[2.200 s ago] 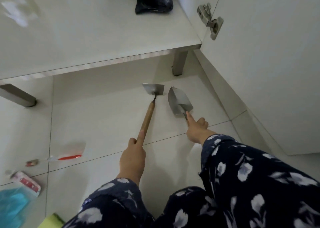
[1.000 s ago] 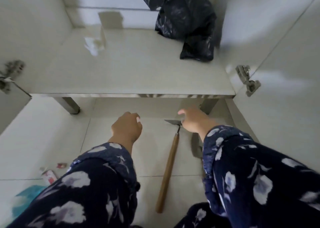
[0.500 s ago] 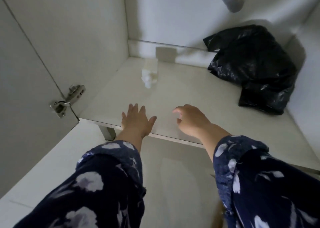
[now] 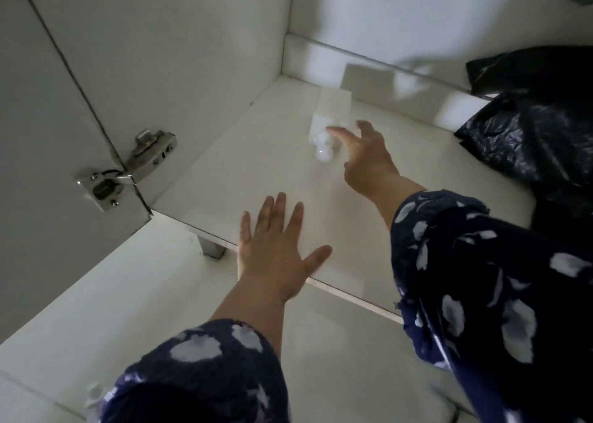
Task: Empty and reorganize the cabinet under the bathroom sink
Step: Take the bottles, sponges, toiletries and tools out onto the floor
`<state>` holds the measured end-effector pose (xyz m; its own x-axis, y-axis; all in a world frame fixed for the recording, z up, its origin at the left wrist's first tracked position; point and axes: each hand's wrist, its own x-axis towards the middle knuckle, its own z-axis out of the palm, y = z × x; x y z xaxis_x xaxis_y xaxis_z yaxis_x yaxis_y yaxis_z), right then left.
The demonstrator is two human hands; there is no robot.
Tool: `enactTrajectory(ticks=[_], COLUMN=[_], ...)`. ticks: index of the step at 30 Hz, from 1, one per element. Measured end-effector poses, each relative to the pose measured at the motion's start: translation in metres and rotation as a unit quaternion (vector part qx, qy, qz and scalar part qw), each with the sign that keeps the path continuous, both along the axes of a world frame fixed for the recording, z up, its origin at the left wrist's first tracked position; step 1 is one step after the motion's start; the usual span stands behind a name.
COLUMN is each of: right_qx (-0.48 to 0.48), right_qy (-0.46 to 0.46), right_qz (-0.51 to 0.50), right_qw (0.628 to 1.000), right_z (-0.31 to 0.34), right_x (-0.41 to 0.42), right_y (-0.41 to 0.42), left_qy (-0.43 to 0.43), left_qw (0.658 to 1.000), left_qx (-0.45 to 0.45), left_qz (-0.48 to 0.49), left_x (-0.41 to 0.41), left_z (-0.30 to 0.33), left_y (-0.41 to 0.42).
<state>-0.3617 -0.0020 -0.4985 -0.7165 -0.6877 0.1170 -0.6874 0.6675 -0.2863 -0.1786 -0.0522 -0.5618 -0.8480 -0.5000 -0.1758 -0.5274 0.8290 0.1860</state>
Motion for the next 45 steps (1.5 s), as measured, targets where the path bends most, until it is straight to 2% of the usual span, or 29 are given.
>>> enactTrajectory(ticks=[8,10,15,19,24,28,30,36,45], right_qx=[0.14,0.166,0.173,0.129,0.02,-0.118,-0.144,-0.115,-0.06], right_qy=[0.097,0.097,0.09,0.101,0.041,-0.109,-0.167,-0.282,-0.343], right_qz=[0.097,0.124,0.142,0.133,0.05,-0.056,-0.076,-0.099,-0.069], right_qw=[0.981,0.973,0.97,0.977,0.998,0.985,0.972,0.947,0.935], right_z=[-0.001,0.001,0.0,0.009,0.037,0.064,0.077,0.11,0.103], right_x=[-0.028,-0.037,-0.042,-0.035,-0.017,0.01,0.025,0.074,0.162], right_y=[-0.036,-0.041,-0.044,-0.038,-0.027,-0.001,0.014,0.055,0.105], left_qy=[0.016,0.014,0.002,-0.016,-0.036,-0.048,-0.045,-0.09,-0.042], left_qw=[1.0,1.0,1.0,1.0,0.999,0.999,0.999,0.995,0.999], left_qx=[0.002,0.003,0.002,0.004,0.012,0.017,0.017,0.016,0.028], left_qz=[0.015,0.016,0.021,0.018,0.012,0.011,0.007,-0.029,-0.001], left_x=[-0.002,-0.002,-0.003,-0.004,-0.008,-0.002,0.003,0.027,0.103], left_z=[-0.003,-0.003,-0.003,-0.002,0.001,0.005,0.008,0.026,0.047], left_y=[0.001,0.002,0.001,0.001,-0.003,0.005,0.009,0.025,0.048])
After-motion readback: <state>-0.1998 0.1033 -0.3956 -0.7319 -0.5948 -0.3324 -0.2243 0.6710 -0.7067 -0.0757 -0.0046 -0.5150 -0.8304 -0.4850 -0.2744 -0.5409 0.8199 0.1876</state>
